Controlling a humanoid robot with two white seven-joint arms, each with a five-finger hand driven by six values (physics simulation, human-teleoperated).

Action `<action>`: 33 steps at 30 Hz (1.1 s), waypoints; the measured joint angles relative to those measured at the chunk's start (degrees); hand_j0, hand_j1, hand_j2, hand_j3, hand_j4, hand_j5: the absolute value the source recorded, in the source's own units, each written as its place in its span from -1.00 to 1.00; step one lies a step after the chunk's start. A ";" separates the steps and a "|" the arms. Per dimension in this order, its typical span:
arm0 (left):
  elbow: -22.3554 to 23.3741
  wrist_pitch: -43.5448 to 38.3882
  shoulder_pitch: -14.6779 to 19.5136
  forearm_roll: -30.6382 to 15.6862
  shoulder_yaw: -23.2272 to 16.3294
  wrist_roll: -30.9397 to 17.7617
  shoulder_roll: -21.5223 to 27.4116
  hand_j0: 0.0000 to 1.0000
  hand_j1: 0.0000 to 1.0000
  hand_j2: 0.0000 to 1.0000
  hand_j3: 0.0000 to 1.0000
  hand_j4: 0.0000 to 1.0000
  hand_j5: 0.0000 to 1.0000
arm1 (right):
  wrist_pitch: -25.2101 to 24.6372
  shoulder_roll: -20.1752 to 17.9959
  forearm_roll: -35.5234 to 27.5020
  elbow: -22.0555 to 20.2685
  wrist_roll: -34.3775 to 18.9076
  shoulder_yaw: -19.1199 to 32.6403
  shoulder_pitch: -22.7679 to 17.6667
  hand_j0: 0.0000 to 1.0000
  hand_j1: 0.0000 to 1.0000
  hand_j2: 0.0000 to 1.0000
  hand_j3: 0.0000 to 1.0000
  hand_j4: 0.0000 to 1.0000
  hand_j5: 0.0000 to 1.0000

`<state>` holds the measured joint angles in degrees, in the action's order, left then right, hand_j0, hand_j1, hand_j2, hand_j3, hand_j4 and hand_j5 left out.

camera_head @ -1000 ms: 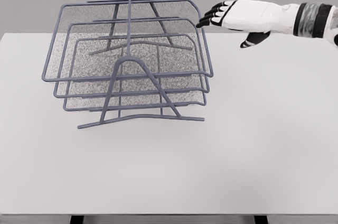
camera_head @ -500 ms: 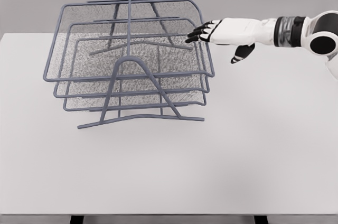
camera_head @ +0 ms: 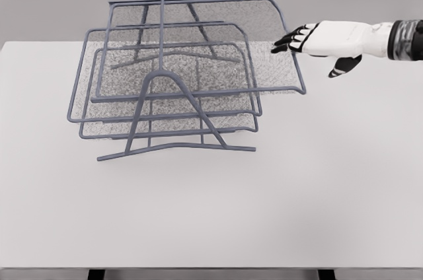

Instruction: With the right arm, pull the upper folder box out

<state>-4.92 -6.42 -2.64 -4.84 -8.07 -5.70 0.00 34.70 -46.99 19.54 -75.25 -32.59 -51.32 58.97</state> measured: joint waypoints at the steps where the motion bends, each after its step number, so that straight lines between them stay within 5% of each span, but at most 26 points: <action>1: 0.00 0.00 0.00 0.00 0.00 0.00 0.00 1.00 1.00 1.00 1.00 1.00 1.00 | 0.11 -0.69 -0.13 -0.18 -0.05 -0.02 -0.09 1.00 1.00 1.00 1.00 1.00 1.00; 15: 0.00 0.00 0.00 0.00 0.00 0.00 0.00 1.00 1.00 1.00 1.00 1.00 1.00 | 0.45 -2.42 -4.56 -0.46 -0.14 5.43 -1.32 1.00 1.00 1.00 1.00 1.00 1.00; 17: -0.01 0.00 0.00 0.01 -0.01 0.00 0.00 1.00 1.00 1.00 1.00 1.00 1.00 | 0.49 -2.45 -7.07 -0.36 -0.11 5.93 -5.18 1.00 1.00 1.00 1.00 1.00 1.00; 19: 0.01 0.01 0.00 0.00 -0.01 0.00 0.00 1.00 1.00 1.00 1.00 1.00 1.00 | -0.42 -2.52 -13.04 -0.87 0.42 11.78 -16.02 1.00 1.00 1.00 1.00 1.00 1.00; 24: -0.01 0.00 0.00 0.00 0.00 0.00 0.00 1.00 1.00 1.00 1.00 1.00 1.00 | 0.22 -3.05 -11.89 -1.07 0.04 20.53 -16.52 1.00 1.00 1.00 1.00 1.00 1.00; 33: -0.01 0.00 0.00 0.00 0.00 0.00 0.00 1.00 1.00 1.00 1.00 1.00 1.00 | 0.61 -6.18 -13.95 -1.88 0.44 22.53 -18.37 1.00 1.00 1.00 1.00 1.00 1.00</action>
<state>-4.94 -6.42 -2.64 -4.84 -8.08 -5.70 0.00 35.32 -53.17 5.59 -77.13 -32.15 -28.78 40.61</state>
